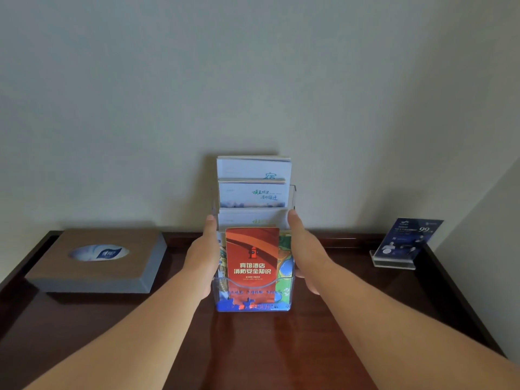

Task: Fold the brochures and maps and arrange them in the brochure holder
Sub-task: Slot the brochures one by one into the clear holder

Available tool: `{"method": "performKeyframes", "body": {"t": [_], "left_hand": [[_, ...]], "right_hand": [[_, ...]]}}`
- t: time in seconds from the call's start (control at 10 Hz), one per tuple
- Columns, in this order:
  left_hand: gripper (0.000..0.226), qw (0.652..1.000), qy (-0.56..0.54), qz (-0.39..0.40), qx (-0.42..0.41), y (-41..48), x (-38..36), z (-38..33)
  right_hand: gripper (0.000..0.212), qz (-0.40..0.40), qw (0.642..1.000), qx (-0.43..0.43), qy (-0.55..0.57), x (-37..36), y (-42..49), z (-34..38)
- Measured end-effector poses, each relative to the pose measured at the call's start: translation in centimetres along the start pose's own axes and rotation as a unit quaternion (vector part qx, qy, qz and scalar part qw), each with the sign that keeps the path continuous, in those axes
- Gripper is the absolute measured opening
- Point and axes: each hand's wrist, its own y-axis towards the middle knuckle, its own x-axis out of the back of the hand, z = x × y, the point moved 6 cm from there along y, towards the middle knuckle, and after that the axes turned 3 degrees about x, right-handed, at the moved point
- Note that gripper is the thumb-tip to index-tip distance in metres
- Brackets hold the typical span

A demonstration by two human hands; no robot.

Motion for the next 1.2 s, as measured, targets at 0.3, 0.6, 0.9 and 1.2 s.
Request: {"method": "performKeyframes", "body": {"t": [0.3,0.6,0.9,1.2], "left_hand": [[0.075,1.000,-0.016,0.012,-0.007,1.4,-0.8,-0.7],[0.069,0.999,-0.020,0.011,-0.027,2.6,-1.7,-1.7],[0.073,0.999,-0.015,0.020,-0.027,2.8,-2.2,-1.9],[0.072,0.996,0.047,-0.029,-0.074,1.6,-1.4,-2.3]], "right_hand": [[0.085,-0.002,1.000,0.010,-0.002,-0.3,0.6,1.1],[0.086,-0.002,1.000,0.002,0.006,-0.3,1.5,1.9],[0.091,-0.008,1.000,-0.003,-0.001,-0.4,1.6,2.1],[0.066,-0.032,0.990,0.065,-0.123,1.2,-0.4,2.2]]}}
